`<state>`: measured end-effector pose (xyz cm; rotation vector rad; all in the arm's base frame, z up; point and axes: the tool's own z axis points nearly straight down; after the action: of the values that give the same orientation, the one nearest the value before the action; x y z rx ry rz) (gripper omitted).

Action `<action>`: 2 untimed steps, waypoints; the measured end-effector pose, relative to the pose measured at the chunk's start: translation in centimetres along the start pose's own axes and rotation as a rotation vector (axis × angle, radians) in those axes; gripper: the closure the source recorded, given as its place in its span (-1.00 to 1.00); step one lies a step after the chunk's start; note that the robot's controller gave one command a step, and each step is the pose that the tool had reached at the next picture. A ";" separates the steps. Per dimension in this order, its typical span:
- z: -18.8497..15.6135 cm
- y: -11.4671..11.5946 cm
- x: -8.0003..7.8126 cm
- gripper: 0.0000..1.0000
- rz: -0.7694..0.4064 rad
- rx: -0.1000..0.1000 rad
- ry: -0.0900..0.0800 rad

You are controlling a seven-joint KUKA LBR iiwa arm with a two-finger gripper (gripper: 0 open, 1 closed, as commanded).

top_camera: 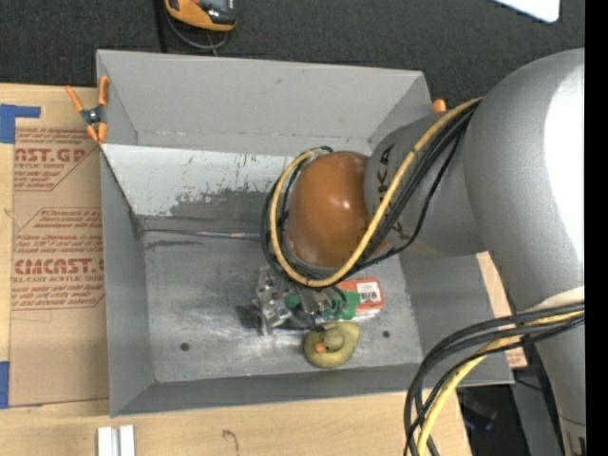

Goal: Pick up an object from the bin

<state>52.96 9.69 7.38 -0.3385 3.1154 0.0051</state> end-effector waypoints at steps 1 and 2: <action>-0.3 0.0 0.1 1.00 0.000 0.000 0.004; -2.2 0.0 0.4 1.00 -0.001 0.001 0.016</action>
Offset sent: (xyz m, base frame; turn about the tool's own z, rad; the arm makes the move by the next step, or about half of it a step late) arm 0.0000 0.0000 0.0968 0.0000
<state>52.53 9.62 9.56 -0.3411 3.1311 0.0013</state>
